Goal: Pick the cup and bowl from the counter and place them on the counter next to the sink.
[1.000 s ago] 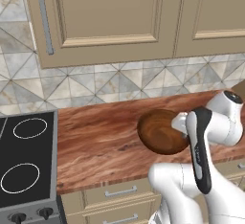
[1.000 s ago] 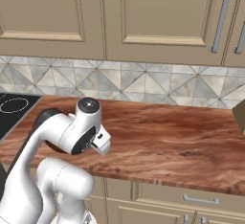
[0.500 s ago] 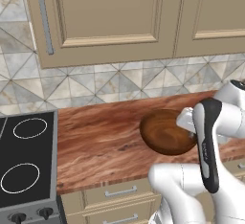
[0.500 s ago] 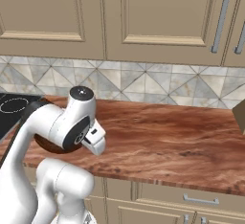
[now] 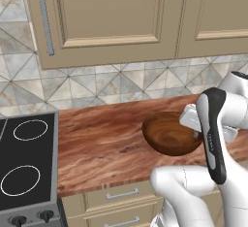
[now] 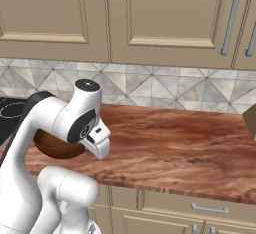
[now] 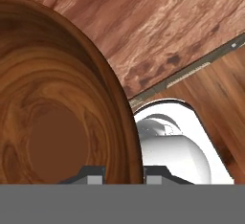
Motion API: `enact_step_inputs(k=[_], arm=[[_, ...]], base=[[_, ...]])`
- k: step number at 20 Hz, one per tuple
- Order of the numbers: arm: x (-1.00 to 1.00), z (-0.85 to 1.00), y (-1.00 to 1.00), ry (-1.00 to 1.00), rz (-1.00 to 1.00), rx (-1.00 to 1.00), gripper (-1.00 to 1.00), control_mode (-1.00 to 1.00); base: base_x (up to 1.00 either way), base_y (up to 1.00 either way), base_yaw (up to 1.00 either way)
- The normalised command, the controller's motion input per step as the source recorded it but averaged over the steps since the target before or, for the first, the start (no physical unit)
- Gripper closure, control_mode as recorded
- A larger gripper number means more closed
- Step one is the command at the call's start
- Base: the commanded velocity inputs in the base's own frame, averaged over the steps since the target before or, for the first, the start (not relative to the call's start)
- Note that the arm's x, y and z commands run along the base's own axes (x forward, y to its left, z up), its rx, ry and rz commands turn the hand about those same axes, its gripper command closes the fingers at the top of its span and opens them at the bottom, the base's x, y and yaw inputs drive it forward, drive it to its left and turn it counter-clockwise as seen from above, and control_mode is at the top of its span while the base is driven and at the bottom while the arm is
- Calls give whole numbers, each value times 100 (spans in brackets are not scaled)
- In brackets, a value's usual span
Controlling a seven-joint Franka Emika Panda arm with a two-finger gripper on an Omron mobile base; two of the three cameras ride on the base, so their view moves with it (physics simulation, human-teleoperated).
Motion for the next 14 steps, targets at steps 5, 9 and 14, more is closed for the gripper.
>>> enact_step_inputs(k=[5, 9, 14], arm=[[0, 0, 0, 0, 0, 0, 100, -100], [0, 0, 0, 0, 0, 0, 100, 100], [0, 0, 0, 0, 0, 0, 100, 100]], base=[[0, 0, 0], [0, 0, 0], [-67, 4, 0]])
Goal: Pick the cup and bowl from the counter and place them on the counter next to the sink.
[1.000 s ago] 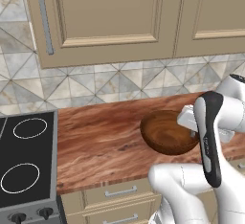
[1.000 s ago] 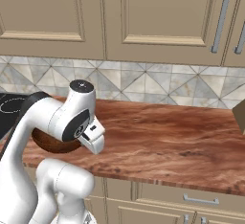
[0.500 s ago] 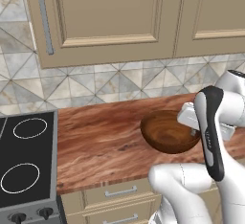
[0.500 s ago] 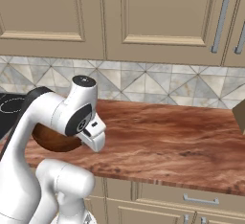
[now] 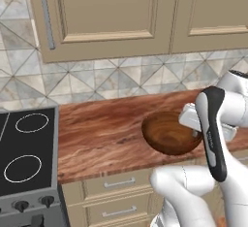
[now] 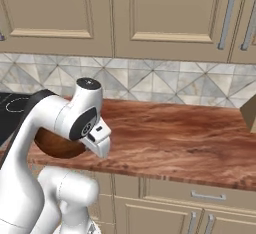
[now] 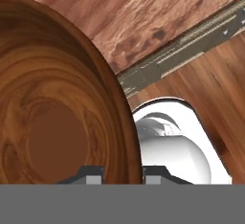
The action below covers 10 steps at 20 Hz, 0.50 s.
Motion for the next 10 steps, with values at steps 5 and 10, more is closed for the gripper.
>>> enact_step_inputs(k=[5, 10], arm=[[0, 0, 0, 0, 0, 0, 100, 100], [0, 0, 0, 0, 0, 0, 100, 100]], base=[[-100, 22, 0], [-19, 12, 37]])
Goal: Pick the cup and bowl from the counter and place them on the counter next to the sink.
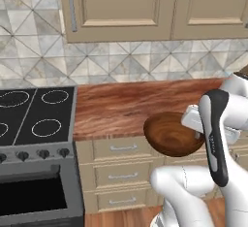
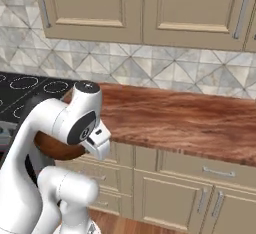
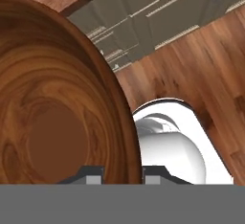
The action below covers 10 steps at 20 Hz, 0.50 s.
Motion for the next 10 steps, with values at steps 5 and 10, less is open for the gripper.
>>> enact_step_inputs(k=[5, 10], arm=[[0, 0, 0, 0, 0, 0, 100, 100], [0, 0, 0, 0, 0, 0, 100, 100]], base=[[0, 0, 94], [0, 0, 100]])
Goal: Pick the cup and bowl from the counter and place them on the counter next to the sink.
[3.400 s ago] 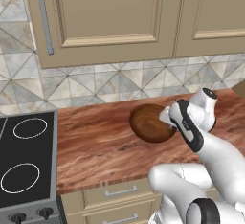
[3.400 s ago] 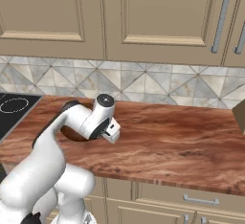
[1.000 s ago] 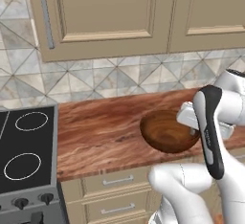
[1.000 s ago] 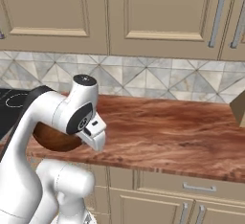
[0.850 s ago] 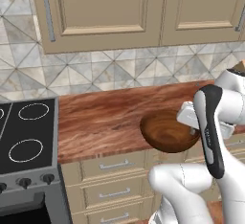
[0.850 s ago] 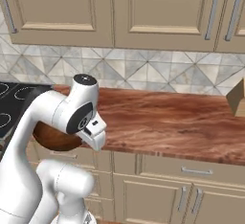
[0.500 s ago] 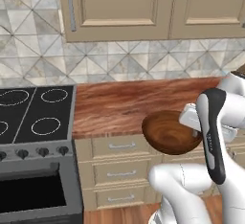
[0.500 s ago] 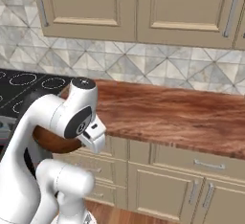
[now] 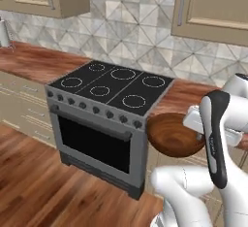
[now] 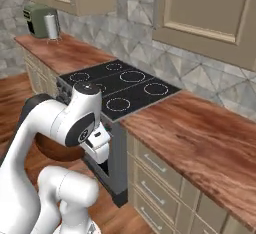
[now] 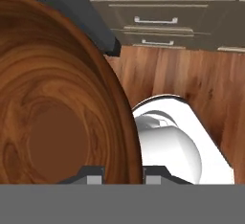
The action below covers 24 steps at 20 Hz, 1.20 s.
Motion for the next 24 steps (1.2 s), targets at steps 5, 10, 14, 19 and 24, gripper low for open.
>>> enact_step_inputs(k=[5, 10, 14, 19, 24], arm=[[0, 0, 0, 0, 0, 0, 100, 100], [0, 0, 0, 0, 0, 0, 100, 100], [0, 0, 0, 0, 0, 0, 100, 100], [0, 0, 0, 0, 0, 0, 100, 100], [0, 0, 0, 0, 0, 0, 100, 100]], base=[[0, 0, 100], [0, 0, 100], [6, 0, 100], [100, -38, 43], [100, -42, 30]])
